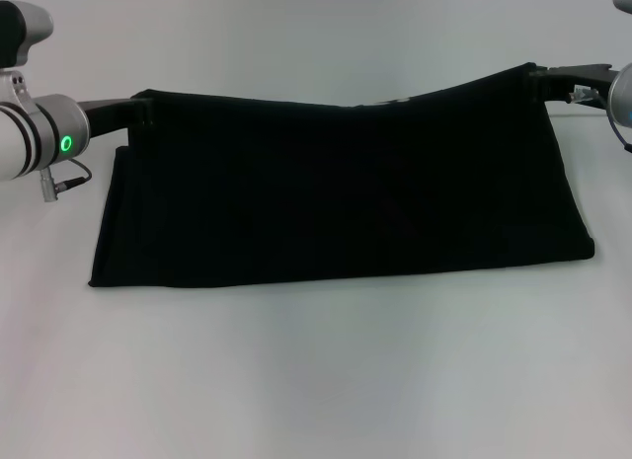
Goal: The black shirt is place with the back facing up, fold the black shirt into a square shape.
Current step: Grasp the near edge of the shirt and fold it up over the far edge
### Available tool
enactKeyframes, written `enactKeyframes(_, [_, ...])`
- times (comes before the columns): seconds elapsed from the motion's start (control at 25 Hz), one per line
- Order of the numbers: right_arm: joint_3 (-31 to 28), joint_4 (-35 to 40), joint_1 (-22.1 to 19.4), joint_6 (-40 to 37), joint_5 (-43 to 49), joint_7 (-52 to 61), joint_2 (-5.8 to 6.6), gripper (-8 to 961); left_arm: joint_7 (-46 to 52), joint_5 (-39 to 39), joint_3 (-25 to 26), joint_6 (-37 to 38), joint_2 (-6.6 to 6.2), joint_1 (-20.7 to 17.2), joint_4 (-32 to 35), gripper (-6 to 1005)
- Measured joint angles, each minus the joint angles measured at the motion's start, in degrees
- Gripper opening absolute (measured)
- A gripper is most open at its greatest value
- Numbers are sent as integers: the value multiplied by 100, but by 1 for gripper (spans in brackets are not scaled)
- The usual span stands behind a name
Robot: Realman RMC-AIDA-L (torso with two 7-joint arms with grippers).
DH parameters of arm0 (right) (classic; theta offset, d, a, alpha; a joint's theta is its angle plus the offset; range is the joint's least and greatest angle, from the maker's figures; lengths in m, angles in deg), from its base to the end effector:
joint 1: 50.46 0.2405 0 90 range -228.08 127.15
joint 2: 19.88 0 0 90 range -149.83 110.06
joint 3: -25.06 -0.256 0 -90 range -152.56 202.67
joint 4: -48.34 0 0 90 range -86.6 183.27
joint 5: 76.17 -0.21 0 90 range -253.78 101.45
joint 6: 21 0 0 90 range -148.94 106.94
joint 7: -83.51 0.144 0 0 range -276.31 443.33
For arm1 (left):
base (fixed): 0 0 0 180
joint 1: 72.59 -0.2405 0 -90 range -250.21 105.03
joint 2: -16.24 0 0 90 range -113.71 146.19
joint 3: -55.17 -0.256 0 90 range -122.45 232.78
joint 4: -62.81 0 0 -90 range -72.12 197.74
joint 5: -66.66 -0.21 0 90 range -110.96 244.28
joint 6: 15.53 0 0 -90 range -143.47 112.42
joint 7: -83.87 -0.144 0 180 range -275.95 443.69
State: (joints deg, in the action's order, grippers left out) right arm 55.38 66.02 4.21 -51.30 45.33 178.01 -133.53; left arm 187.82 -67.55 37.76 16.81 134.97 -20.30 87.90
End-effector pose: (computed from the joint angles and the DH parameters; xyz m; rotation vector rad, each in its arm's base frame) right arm 0.2457 0.4962 0.0284 -1.9697 0.9227 0.3347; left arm -0.2681 0.4779 0.0246 -1.8423 -1.1130 -0.3975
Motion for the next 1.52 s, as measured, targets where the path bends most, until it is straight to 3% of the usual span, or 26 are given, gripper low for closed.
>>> enactKeyframes(0.68, [78, -54, -32, 0, 32, -56, -23, 138, -59, 154, -5, -117, 61, 29, -4, 68])
enactKeyframes(0.8, [126, 22, -67, -21, 38, -63, -49, 157, -49, 232, -7, -159, 71, 27, -4, 153])
enactKeyframes(1.08, [109, 339, -227, -120, 8, 25, -71, 477, 8, 544, 23, -87, 72, -128, 105, 363])
enactKeyframes(1.16, [94, 490, -315, -359, 4, 187, -55, 562, 64, 624, 7, 297, 71, -232, 255, 433])
enactKeyframes(1.2, [88, 804, -492, -962, -17, 519, -15, 604, 111, 644, 5, 628, 69, -299, 371, 467])
enactKeyframes(1.28, [88, 957, -585, -1267, -39, 696, 1, 638, 175, 709, 4, 1542, 49, -487, 667, 556])
enactKeyframes(1.4, [88, 1553, -1094, -2722, -454, 1224, 60, 689, 166, 1121, 4, 3504, 36, -887, 1084, 717])
enactKeyframes(1.52, [88, 1677, -1323, -3329, -704, 1340, 88, 740, 180, 1308, 19, 4115, 87, -1094, 1263, 717])
